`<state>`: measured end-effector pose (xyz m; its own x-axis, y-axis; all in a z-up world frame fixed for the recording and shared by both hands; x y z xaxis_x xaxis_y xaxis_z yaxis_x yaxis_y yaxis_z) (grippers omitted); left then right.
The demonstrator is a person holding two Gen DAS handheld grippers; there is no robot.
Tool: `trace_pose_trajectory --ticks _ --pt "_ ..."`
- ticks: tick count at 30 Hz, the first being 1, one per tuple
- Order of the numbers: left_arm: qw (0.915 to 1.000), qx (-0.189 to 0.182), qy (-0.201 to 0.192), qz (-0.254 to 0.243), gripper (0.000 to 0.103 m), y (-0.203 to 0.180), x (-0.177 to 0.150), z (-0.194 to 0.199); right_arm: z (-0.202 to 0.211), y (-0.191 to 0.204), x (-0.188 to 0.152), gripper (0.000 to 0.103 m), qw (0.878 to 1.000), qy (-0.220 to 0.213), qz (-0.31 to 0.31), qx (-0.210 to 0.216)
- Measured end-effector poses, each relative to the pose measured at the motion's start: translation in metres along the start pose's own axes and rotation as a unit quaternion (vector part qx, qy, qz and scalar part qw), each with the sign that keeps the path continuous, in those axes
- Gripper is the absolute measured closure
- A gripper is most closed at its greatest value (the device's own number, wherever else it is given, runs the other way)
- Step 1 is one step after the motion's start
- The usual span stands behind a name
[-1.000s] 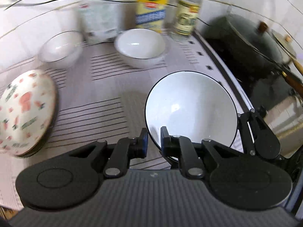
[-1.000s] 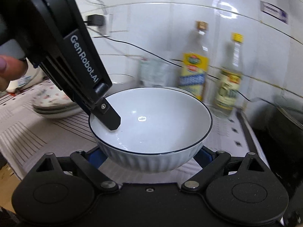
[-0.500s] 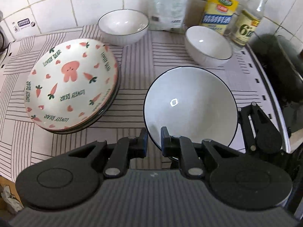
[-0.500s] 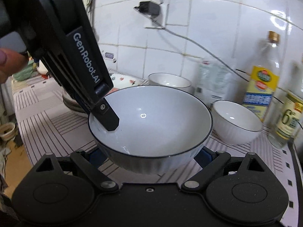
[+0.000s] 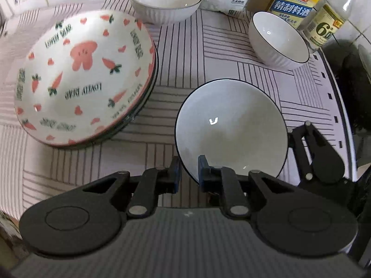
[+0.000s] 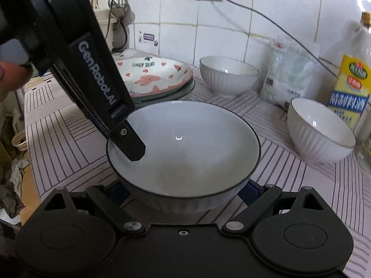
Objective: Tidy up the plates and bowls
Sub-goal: 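Lower the bowl onto the mat beside the plate stack and open both grippers, then move both grippers to the white bowl by the bottles and grasp its rim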
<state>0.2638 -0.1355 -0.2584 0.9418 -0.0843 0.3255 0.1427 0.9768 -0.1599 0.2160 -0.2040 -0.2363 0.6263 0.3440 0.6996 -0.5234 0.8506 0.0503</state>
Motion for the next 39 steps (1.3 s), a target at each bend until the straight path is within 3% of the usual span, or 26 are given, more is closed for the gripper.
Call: trace_pose_trajectory --ticks 4,10,14,18,23,28,30,35,39 --pt "0.9999 0.011 -0.001 -0.009 0.088 -0.004 -0.003 0.003 0.022 0.003 0.0 0.006 0.999 0.006 -0.032 0.005" --pt "0.9998 0.015 0.01 -0.008 0.077 -0.006 -0.003 0.02 0.066 -0.002 0.001 0.006 0.997 -0.003 -0.076 -0.006" --pt "0.9996 0.017 0.017 -0.018 0.073 -0.012 -0.003 0.037 0.093 -0.015 0.004 0.006 0.991 -0.005 -0.137 0.006" --pt "0.9989 0.028 -0.004 -0.037 0.07 -0.021 0.001 0.062 0.114 -0.029 0.009 0.006 0.98 -0.027 -0.199 0.0" --pt "0.9945 0.055 -0.022 -0.087 0.066 -0.038 0.004 0.091 0.134 -0.041 0.018 0.011 0.974 -0.038 -0.223 -0.01" --pt "0.9922 0.041 -0.027 -0.114 0.062 -0.057 0.012 0.111 0.151 -0.055 0.028 0.012 0.968 -0.051 -0.245 -0.017" --pt "0.991 0.037 -0.03 -0.125 0.061 -0.064 0.015 0.117 0.155 -0.063 0.032 0.016 0.966 -0.05 -0.254 -0.025" --pt "0.9875 0.04 -0.025 -0.15 0.052 -0.072 0.029 0.122 0.153 -0.085 0.044 0.038 0.961 -0.039 -0.271 -0.03" --pt "0.9863 0.029 -0.036 -0.158 0.048 -0.071 0.049 0.119 0.146 -0.103 0.059 0.042 0.957 -0.035 -0.286 -0.044"
Point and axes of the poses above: each gripper's, at about its wrist camera, not at the fingertips, and z roughly against the way its jaws point, y to its left, x to its top, the point moved 6 cm from there along -z, roughly the way its jaws point, and after that the axes turned 1 degree about x, right-handed, at the moved point
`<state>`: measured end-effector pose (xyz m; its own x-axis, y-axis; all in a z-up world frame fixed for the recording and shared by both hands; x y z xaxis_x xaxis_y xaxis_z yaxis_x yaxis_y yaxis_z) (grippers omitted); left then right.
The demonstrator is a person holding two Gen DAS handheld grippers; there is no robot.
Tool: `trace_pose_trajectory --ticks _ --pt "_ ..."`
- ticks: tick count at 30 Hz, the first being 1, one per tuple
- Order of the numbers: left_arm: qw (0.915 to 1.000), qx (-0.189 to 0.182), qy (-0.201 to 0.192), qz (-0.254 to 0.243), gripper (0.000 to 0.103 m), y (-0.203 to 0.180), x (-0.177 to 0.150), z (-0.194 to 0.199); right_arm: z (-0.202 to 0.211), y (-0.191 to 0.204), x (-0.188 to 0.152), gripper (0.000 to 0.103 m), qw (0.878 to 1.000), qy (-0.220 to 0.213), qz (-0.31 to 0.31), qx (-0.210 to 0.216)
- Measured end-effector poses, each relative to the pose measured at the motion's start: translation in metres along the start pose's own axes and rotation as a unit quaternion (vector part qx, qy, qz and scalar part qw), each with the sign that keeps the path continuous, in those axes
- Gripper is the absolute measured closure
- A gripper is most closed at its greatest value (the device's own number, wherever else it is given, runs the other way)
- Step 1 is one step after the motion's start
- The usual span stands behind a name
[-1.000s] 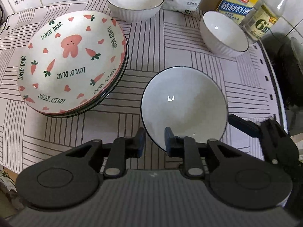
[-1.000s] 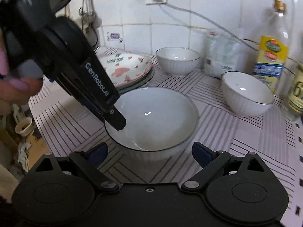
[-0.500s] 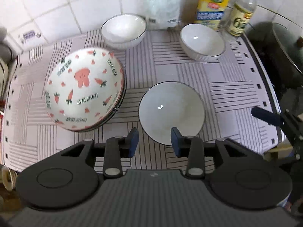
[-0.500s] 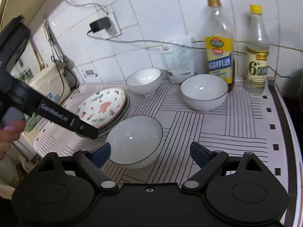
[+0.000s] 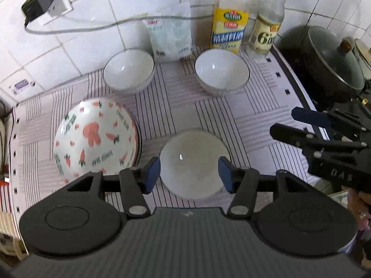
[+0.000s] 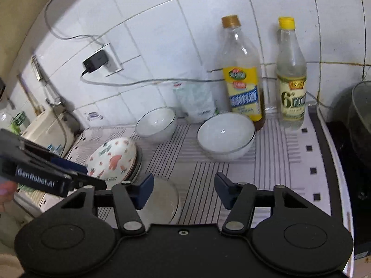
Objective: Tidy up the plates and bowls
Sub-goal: 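Move both grippers to the white bowl by the bottles and grasp its rim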
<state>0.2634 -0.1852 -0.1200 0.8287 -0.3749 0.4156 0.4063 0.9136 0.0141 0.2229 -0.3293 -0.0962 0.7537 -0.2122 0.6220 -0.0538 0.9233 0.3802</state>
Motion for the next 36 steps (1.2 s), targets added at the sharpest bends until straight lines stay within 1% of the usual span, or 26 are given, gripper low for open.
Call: trace_pose_trajectory --ticks 3,4,6,8,9,10,13,15,18,21,24,27,28,30,31,33,36 --pt "0.9995 -0.019 -0.026 0.002 0.047 0.006 0.016 -0.004 -0.011 -0.008 0.01 0.042 1.0 -0.002 -0.017 -0.012" --pt "0.9993 -0.023 -0.029 0.008 0.048 0.008 0.021 -0.006 -0.017 -0.013 0.012 0.042 1.0 0.001 -0.025 -0.018" --pt "0.9984 -0.043 -0.033 0.019 0.047 0.012 0.029 -0.013 -0.029 -0.021 0.013 0.042 0.999 0.004 -0.04 -0.018" --pt "0.9977 -0.055 -0.032 0.026 0.048 0.015 0.037 -0.023 -0.041 -0.03 0.014 0.042 0.998 0.001 -0.059 0.0" --pt "0.9975 -0.057 -0.033 0.026 0.048 0.016 0.041 -0.028 -0.047 -0.034 0.014 0.042 0.997 -0.005 -0.07 0.014" --pt "0.9974 -0.057 -0.035 0.026 0.048 0.016 0.045 -0.034 -0.054 -0.039 0.013 0.043 0.996 -0.005 -0.083 0.018" --pt "0.9972 -0.055 -0.04 0.031 0.048 0.022 0.058 -0.053 -0.07 -0.055 0.01 0.044 0.994 -0.011 -0.109 0.0" --pt "0.9965 -0.058 -0.041 0.043 0.048 0.027 0.065 -0.069 -0.08 -0.063 0.009 0.044 0.991 -0.011 -0.129 -0.012" --pt "0.9956 -0.072 -0.033 0.051 0.048 0.028 0.073 -0.095 -0.098 -0.073 0.007 0.045 0.99 -0.003 -0.139 -0.033" --pt "0.9955 -0.082 -0.024 0.042 0.048 0.023 0.08 -0.118 -0.116 -0.083 0.007 0.047 0.986 0.004 -0.158 -0.049" --pt "0.9947 -0.095 -0.024 0.032 0.048 0.016 0.09 -0.136 -0.13 -0.094 0.012 0.051 0.981 0.004 -0.185 -0.064" --pt "0.9955 -0.087 -0.024 0.028 0.048 0.013 0.1 -0.152 -0.142 -0.103 0.016 0.06 0.974 0.014 -0.207 -0.09" --pt "0.9957 -0.084 -0.022 0.032 0.049 0.013 0.102 -0.157 -0.145 -0.105 0.017 0.067 0.972 0.02 -0.209 -0.103" --pt "0.9958 -0.081 -0.016 0.039 0.05 0.014 0.105 -0.166 -0.149 -0.107 0.019 0.074 0.971 0.022 -0.215 -0.106" --pt "0.9958 -0.082 -0.012 0.04 0.05 0.013 0.105 -0.17 -0.151 -0.108 0.02 0.081 0.97 0.024 -0.219 -0.108" --pt "0.9954 -0.087 -0.008 0.04 0.051 0.012 0.104 -0.175 -0.154 -0.109 0.02 0.083 0.966 0.035 -0.229 -0.113" --pt "0.9939 -0.101 -0.005 0.042 0.064 0.008 0.103 -0.182 -0.159 -0.112 0.02 0.083 0.962 0.042 -0.244 -0.117"
Point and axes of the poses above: each gripper's, at about its wrist camera, not at the fingertips, and z roughly against the way its jaws point, y to its left, x to its top, the point moved 6 cm from there along -z, roughly the way its jaws point, and after that the axes turned 1 degree about x, right-handed, at the moved point
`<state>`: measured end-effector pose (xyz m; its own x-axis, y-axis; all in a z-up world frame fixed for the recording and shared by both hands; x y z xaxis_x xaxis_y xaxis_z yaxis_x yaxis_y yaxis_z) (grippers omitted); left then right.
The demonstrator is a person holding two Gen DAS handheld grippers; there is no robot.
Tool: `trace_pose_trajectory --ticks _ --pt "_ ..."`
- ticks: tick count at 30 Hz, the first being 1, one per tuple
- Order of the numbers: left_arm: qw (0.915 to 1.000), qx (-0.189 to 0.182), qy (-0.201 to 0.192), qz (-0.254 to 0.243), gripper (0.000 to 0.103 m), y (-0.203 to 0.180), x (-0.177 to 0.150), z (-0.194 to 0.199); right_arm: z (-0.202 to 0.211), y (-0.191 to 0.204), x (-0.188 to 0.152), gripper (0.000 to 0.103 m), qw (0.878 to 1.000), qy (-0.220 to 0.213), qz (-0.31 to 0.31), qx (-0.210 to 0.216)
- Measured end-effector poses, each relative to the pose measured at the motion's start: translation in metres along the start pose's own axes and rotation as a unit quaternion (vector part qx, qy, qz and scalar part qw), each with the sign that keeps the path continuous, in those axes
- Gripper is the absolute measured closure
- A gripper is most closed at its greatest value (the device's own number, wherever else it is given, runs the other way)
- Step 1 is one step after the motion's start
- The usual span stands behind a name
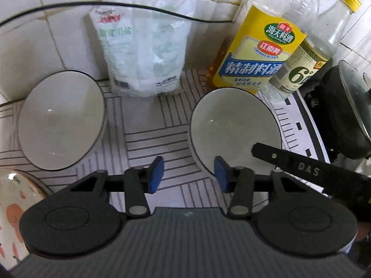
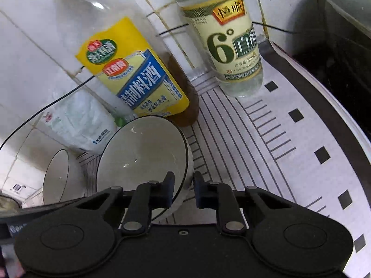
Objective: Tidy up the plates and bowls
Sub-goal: 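Move both grippers to the white bowl by the bottles and grasp its rim, then lift the second bowl with both grippers and carry it over the first bowl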
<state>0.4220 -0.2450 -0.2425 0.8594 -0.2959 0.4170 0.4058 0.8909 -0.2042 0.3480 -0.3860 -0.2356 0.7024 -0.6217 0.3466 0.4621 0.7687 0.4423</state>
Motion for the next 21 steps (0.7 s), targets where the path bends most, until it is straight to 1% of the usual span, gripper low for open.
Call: trace_pose_trajectory --ticks 2,3,4,6,10,13,18,19,21 --pt "0.9999 -0.012 0.004 0.003 0.076 -0.002 0.0 -0.005 -0.004 -0.002 0.001 0.085 1.0 0.006 -0.011 0.003" --pt "0.9998 -0.019 0.006 0.005 0.079 -0.004 0.0 -0.007 -0.006 -0.003 0.001 0.085 1.0 0.009 -0.016 0.005" --pt "0.9996 -0.026 0.01 0.008 0.085 -0.006 0.0 -0.008 -0.006 -0.005 0.002 0.087 1.0 0.011 -0.021 0.007" --pt "0.9996 -0.023 0.01 0.01 0.086 -0.008 0.0 -0.009 -0.006 -0.007 0.002 0.088 0.999 0.014 -0.029 0.01" --pt "0.9998 -0.01 0.016 -0.005 0.086 -0.015 -0.003 -0.002 -0.001 -0.008 -0.001 0.087 0.999 0.013 -0.038 0.018" --pt "0.9997 -0.001 0.011 -0.021 0.086 -0.02 -0.007 0.01 0.009 -0.003 -0.006 0.087 0.999 0.011 -0.025 0.025" --pt "0.9997 -0.001 0.009 -0.022 0.086 -0.024 -0.015 0.039 0.034 0.005 -0.012 0.087 0.999 0.01 -0.014 0.039" --pt "0.9997 -0.002 0.007 -0.022 0.086 -0.025 -0.017 0.046 0.04 0.008 -0.013 0.087 0.999 0.008 -0.01 0.043" --pt "0.9993 -0.004 -0.015 -0.033 0.086 -0.028 -0.022 0.062 0.053 0.012 -0.016 0.086 0.999 0.005 -0.003 0.052"
Point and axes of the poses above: each gripper's, at about its wrist camera, not at the fingertips, and z roughly against the way its jaws point, y to its left, x to its top, the point moved 6 cm from there along -z, roughly the way its jaws point, and after that the axes turned 1 degree about x, right-handed, at the moved point
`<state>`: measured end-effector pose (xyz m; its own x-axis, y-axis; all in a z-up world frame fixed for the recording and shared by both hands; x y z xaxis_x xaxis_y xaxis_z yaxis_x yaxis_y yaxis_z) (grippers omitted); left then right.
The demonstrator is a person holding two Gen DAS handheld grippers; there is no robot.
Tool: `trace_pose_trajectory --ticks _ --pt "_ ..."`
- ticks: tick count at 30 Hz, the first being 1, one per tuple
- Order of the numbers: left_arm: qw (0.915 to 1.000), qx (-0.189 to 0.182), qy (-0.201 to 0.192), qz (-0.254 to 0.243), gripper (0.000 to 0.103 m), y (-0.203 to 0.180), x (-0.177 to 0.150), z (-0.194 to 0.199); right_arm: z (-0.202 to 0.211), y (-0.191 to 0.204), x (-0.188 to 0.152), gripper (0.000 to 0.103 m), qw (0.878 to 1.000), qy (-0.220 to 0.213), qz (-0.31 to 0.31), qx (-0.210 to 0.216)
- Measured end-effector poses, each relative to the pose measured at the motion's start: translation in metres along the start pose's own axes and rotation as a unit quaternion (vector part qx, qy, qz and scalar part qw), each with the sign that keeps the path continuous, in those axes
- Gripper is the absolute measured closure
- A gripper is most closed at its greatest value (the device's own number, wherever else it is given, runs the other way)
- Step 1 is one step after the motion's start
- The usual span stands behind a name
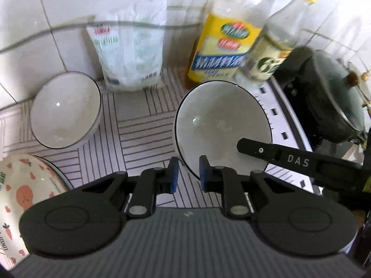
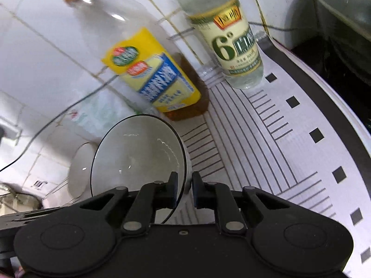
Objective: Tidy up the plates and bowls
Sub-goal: 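Lift the second bowl with both grippers and carry it over the first bowl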
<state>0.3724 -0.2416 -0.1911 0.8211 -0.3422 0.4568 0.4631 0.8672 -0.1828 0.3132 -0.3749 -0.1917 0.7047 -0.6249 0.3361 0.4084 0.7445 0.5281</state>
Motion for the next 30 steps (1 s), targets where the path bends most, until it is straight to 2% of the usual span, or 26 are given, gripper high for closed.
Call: trace_pose_trajectory --ticks 2,9,16,24,30 --pt "0.9998 0.006 -0.017 -0.011 0.086 -0.004 -0.006 0.017 0.011 0.006 -0.003 0.086 1.0 -0.001 0.006 0.01" --pt "0.9988 0.022 -0.043 -0.013 0.086 -0.009 -0.023 0.07 0.052 0.034 -0.017 0.086 0.998 -0.008 0.055 0.028" --pt "0.9988 0.028 -0.04 -0.002 0.086 -0.005 -0.053 0.105 0.082 0.054 -0.039 0.086 0.994 -0.015 0.101 0.045" --pt "0.9985 0.036 -0.025 0.035 0.086 0.006 -0.092 0.113 0.082 0.064 -0.068 0.086 0.989 -0.004 0.139 0.057" --pt "0.9973 0.039 0.001 0.062 0.086 0.017 -0.113 0.105 0.071 0.063 -0.087 0.086 0.985 0.012 0.161 0.063"
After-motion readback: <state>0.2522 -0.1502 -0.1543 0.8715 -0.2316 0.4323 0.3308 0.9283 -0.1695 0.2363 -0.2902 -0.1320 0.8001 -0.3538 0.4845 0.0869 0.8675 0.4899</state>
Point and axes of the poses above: each gripper's, at about its wrist camera, not at the fingertips, and z roughly against the way its jaws point, y to its left, x to its top, the point moved 6 cm from there along -z, roughly the way its jaws point, and after that the axes turned 1 degree about x, right-handed, at the moved point
